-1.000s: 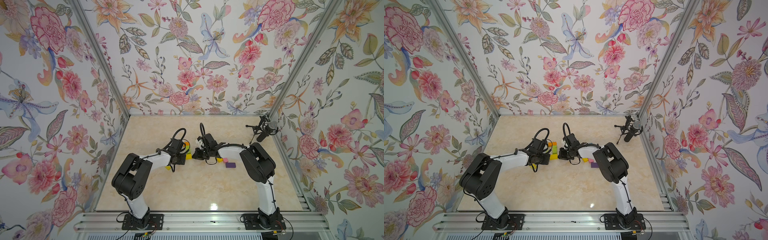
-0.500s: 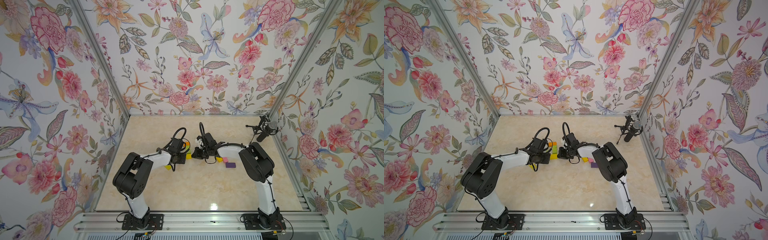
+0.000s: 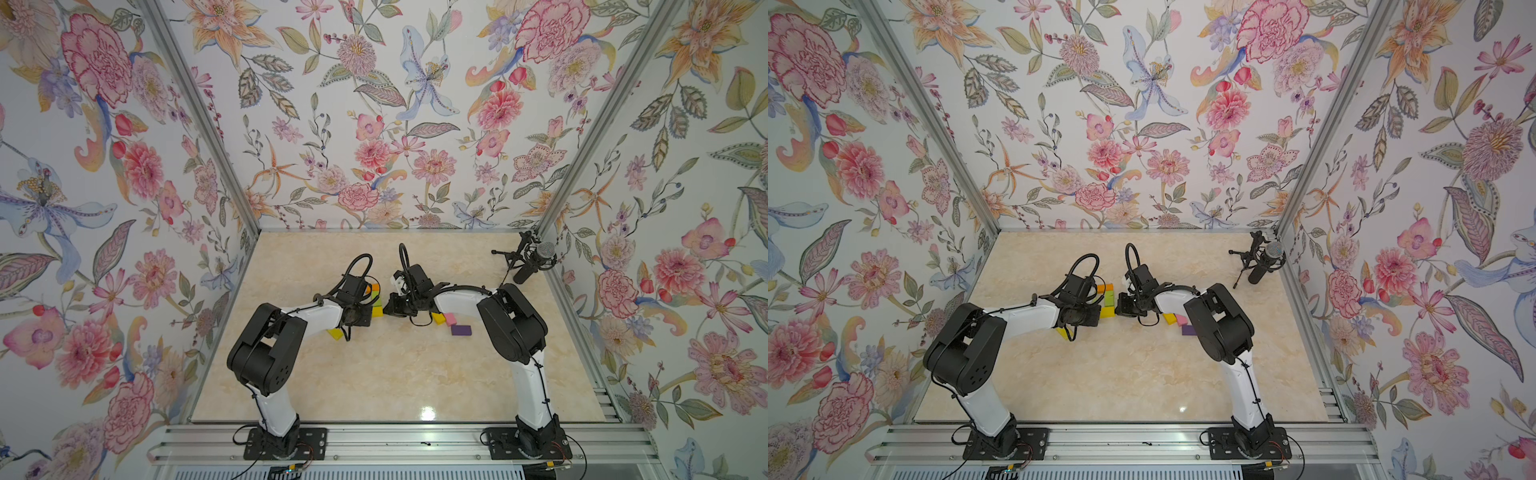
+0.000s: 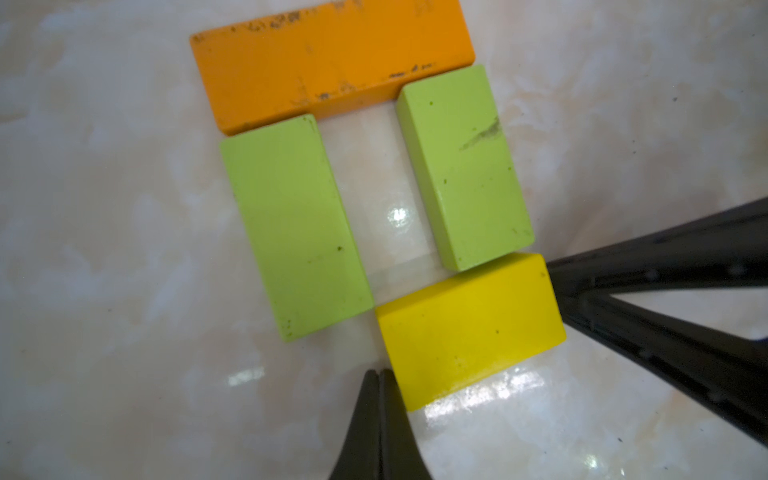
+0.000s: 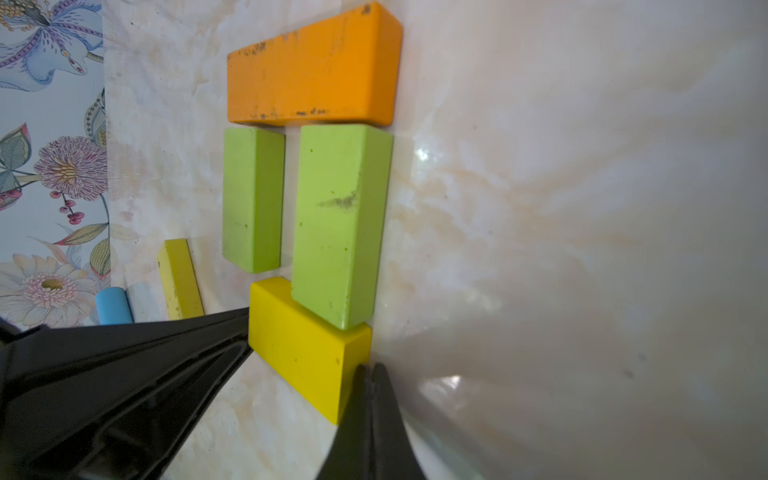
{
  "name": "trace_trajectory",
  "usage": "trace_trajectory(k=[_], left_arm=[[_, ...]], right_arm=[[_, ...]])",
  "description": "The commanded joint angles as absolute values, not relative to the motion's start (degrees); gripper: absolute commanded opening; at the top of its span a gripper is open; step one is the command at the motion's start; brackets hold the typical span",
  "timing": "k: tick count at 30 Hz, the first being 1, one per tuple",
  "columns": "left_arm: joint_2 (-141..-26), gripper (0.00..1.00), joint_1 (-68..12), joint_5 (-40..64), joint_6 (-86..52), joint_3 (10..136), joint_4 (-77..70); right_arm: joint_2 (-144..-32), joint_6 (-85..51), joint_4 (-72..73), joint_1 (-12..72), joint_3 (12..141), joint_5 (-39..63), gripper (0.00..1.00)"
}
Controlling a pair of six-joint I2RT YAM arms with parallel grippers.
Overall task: Assemble the letter p with building blocks
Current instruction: Assemble the building block at the center of the board.
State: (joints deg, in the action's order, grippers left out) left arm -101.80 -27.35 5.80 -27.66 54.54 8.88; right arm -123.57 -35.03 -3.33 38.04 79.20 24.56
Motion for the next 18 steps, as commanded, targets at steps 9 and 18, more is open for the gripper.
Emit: trace_trajectory(k=[9,18], left_arm=[[-102.44,0.00,-27.08,4.46,-26.63,56.78,11.20],[-100.34,0.00,-26.94,1.32,-25.97,57.39,13.90]], right_arm=[[-124.59,-35.89,-4.14,37.88,80.01,24.65,0.00],[-123.50,-36.08,-4.22,37.61,79.29,23.87,0.00]])
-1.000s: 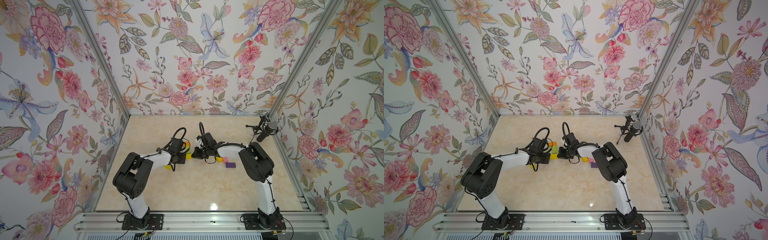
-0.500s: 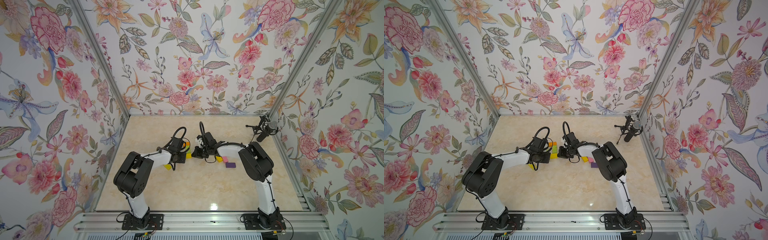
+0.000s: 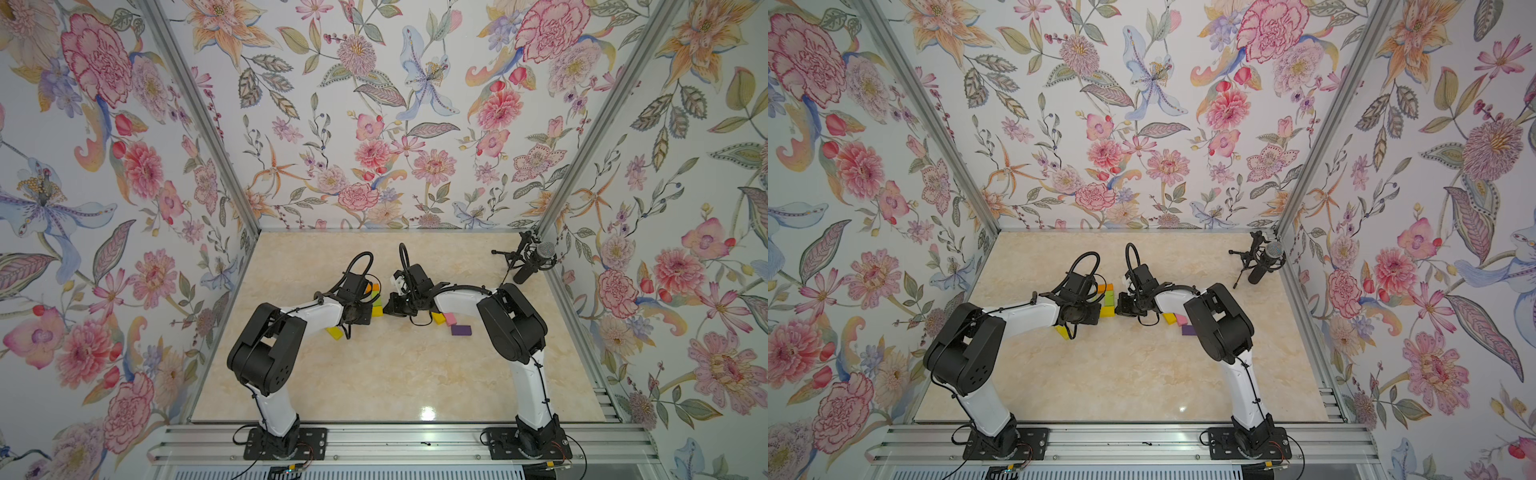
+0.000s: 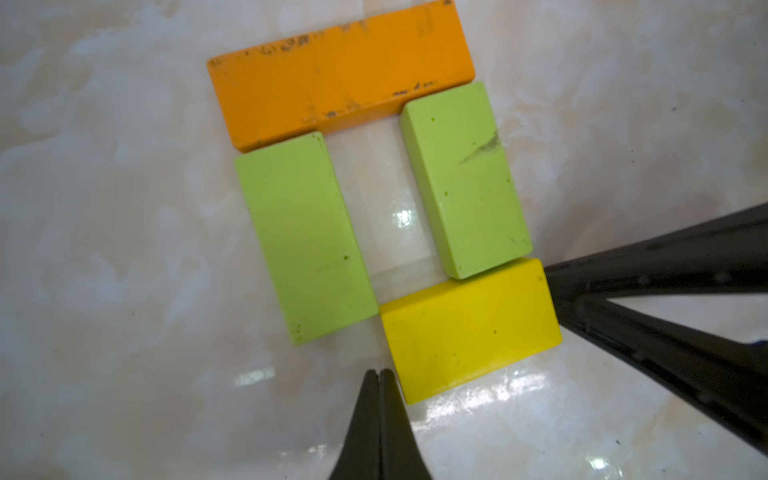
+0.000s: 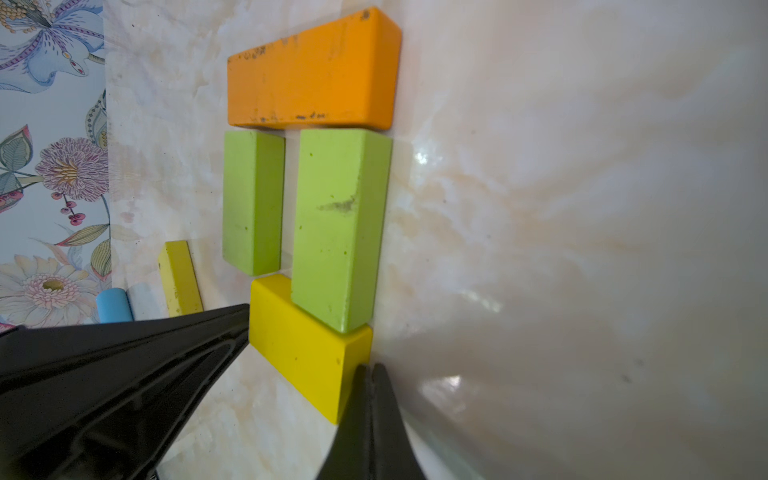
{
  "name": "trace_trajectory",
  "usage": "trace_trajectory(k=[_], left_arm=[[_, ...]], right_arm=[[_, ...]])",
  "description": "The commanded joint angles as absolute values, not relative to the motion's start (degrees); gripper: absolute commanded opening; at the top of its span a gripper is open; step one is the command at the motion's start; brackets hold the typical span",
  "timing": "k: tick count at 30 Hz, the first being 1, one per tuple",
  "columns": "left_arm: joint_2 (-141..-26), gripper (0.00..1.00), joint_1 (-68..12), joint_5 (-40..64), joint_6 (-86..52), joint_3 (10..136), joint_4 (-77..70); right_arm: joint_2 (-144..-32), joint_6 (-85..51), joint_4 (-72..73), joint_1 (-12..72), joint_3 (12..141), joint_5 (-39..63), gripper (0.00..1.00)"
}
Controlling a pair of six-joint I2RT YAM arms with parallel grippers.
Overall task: Assemble the letter p with building blocks
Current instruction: Assemble the building block at the center of the board.
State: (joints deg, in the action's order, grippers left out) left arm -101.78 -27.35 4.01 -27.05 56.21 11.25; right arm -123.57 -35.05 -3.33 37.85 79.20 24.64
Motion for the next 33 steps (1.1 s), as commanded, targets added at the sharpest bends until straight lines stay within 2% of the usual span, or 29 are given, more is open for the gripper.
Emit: trace_trajectory(k=[1,11,22,33], left_arm=[[-99.91,0.00,-26.95,0.75,-25.99,57.48,14.42],[-90.17,0.00,-26.27,-4.38,-25.99,56.37,18.43],[-80.81,0.00,-18.43,1.73,-25.70,50.64,16.56],[-77.74,0.00,-15.15,2.71,-25.02,48.79,16.80]], right_arm=[[-123.26,-36.04,-4.22,37.56,79.15,23.70,0.00],[-119.18,-35.16,-4.31,37.51,74.69,21.21,0.00],[-117.86,-35.42,-4.33,39.46,72.66,21.74,0.00],[-120.08,-36.21,-4.33,41.04,75.36,22.04,0.00]])
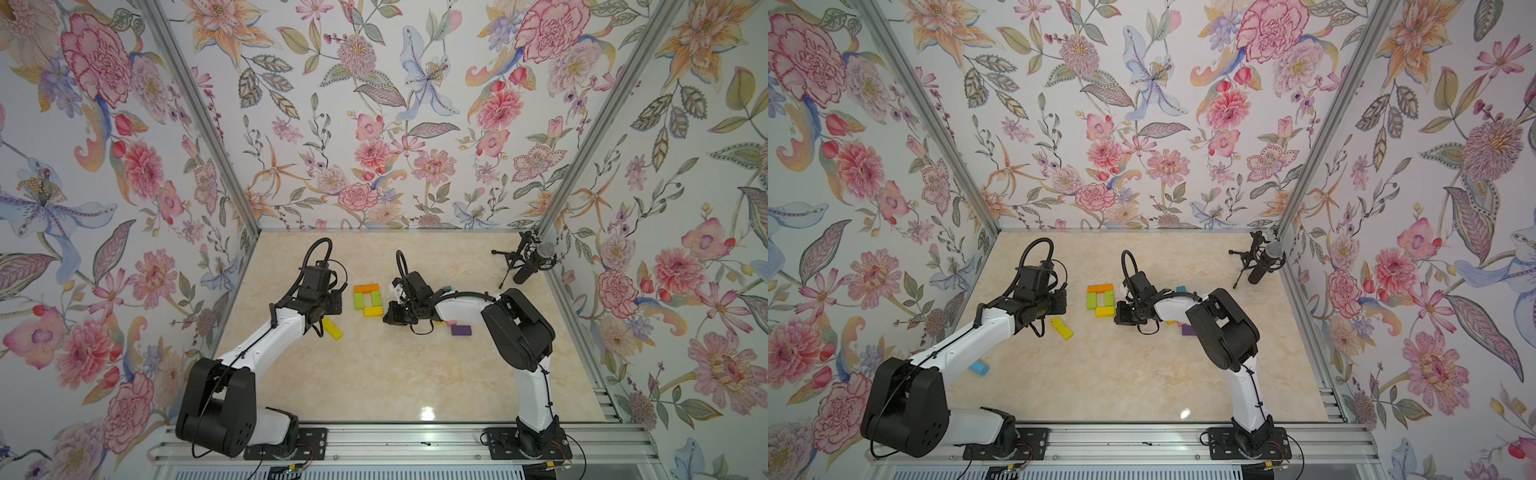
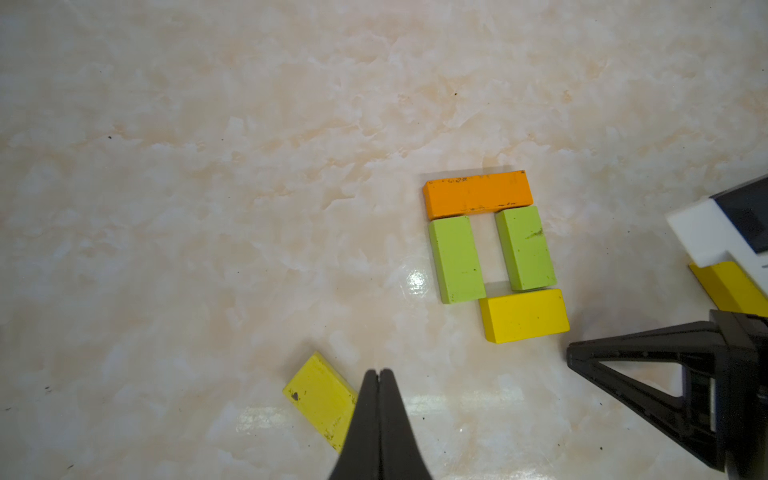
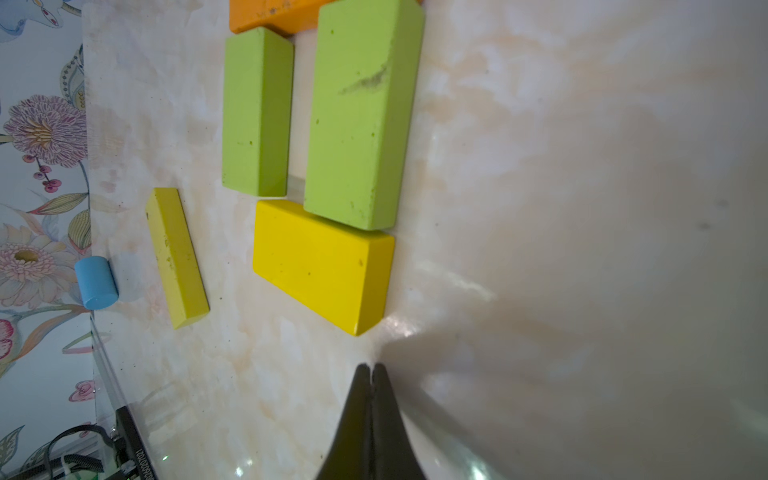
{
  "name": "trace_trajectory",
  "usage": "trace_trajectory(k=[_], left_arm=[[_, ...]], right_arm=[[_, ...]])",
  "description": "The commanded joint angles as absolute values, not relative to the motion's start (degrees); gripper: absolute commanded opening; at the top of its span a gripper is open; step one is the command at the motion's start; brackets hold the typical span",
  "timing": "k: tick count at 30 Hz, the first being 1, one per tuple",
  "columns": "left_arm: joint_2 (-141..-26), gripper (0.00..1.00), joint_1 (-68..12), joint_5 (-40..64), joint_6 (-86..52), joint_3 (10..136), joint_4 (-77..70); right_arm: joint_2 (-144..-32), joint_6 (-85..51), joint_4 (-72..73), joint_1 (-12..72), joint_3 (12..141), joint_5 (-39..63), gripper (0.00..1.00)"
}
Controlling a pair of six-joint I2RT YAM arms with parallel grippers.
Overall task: Assemble the letter p with building blocks
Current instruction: Assemble the building block at the center of the board.
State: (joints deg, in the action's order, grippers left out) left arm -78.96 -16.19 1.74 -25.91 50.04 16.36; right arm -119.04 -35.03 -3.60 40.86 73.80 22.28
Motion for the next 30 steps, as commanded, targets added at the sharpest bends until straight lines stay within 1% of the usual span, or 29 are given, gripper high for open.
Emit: trace_trajectory(k=[1,30], left_arm=[[-77.70,0.00,-15.07,2.77,-25.00,48.69,16.70],[-78.40,0.00,-15.00,2.99,-24.21,49.04,16.84]], right_arm=[[-120.28,-36.13,-4.31,41.04,75.58,22.08,0.00],[-123.57,-36.42,-4.48,40.32,78.27,22.24,0.00]])
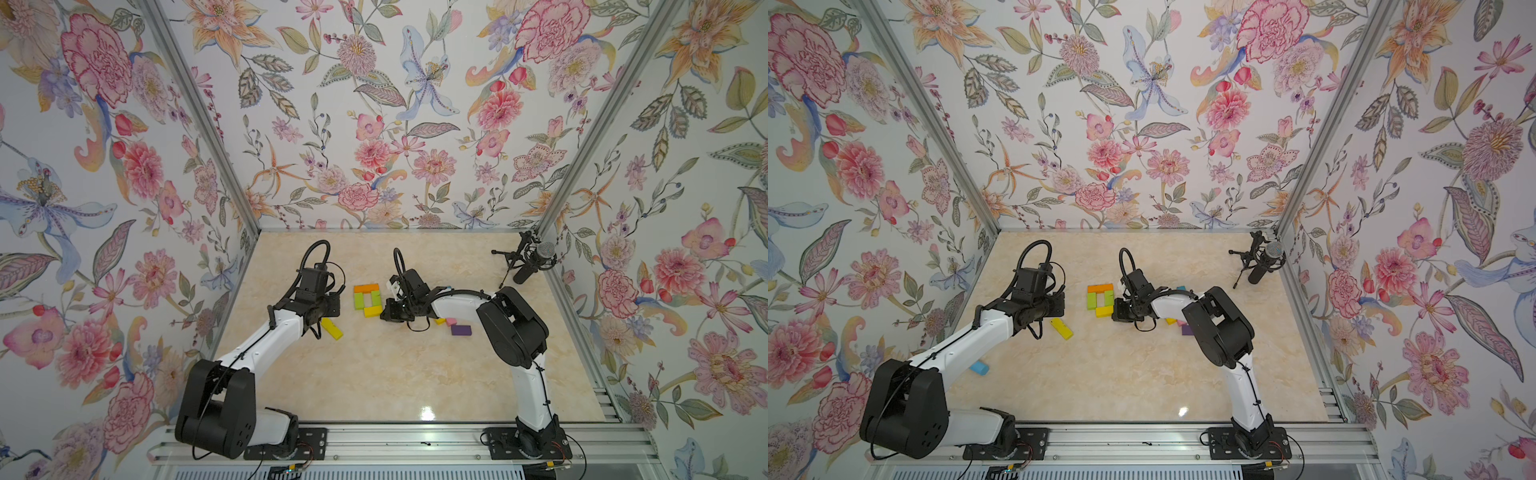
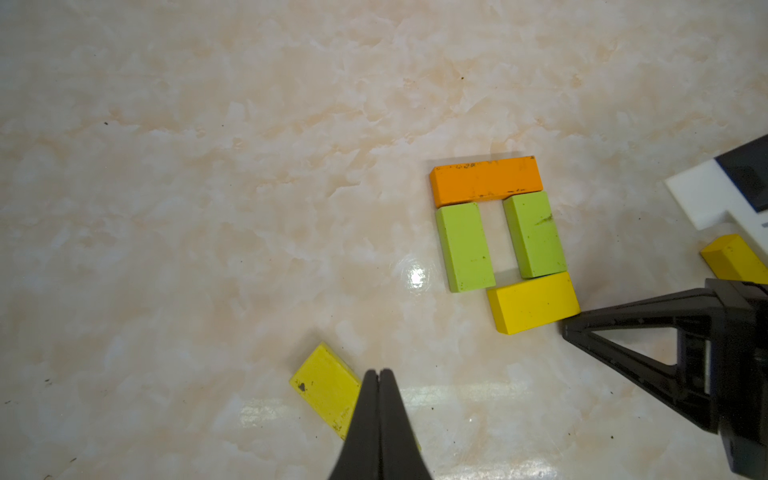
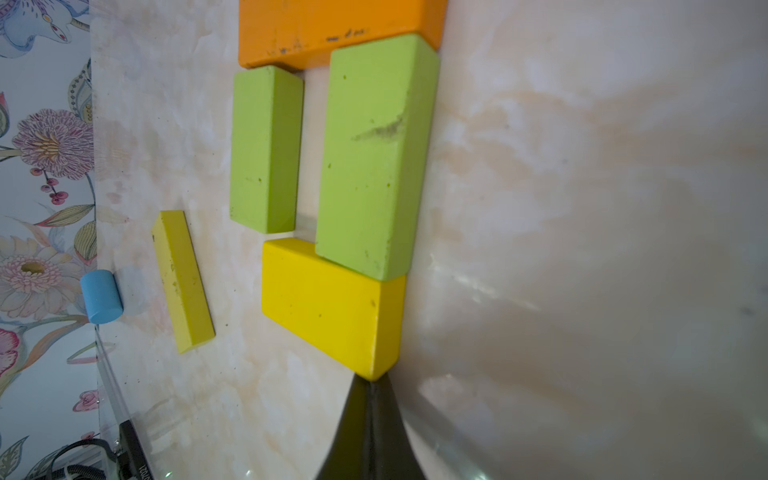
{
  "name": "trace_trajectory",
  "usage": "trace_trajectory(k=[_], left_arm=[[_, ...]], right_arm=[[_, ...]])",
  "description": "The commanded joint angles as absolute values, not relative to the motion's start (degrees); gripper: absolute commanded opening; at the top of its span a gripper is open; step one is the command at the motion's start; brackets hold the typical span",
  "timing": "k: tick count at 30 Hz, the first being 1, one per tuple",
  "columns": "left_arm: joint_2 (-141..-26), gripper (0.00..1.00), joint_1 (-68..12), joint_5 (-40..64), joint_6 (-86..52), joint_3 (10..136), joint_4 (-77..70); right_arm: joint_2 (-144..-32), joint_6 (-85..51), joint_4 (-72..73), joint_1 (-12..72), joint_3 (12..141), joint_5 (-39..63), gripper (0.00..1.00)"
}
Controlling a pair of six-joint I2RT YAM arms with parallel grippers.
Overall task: Assemble the letter p with building blocks
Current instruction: Assemble the building block at the center of the board.
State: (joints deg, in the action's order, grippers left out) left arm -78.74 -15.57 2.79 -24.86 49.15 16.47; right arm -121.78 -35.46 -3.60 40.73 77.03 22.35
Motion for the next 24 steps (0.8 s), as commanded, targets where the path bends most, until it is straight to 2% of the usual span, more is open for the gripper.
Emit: trace_trajectory(k=[1,17,21,24], left_arm=[[-78.40,0.00,-14.98,3.02,-24.17,49.04,16.81],[-79.18,0.00,-14.96,6.66,-25.24,47.57,14.93],[-80.41,0.00,-14.94,7.19,-29.76,44.87,11.97],[-79.04,0.00,-14.24,11.31,-35.80,40.76,6.93]], right_arm=[[-123.67,-36.46,-4.49,40.17,78.33,22.30,0.00],[-117.29,-35.47,-4.61,41.95,73.76,22.19,0.00],[-116.72,-33.97,-4.68,42.51,74.62,23.74,0.00],[-117.23,-32.95,-4.91,43.05,76.69,25.26,0.00]])
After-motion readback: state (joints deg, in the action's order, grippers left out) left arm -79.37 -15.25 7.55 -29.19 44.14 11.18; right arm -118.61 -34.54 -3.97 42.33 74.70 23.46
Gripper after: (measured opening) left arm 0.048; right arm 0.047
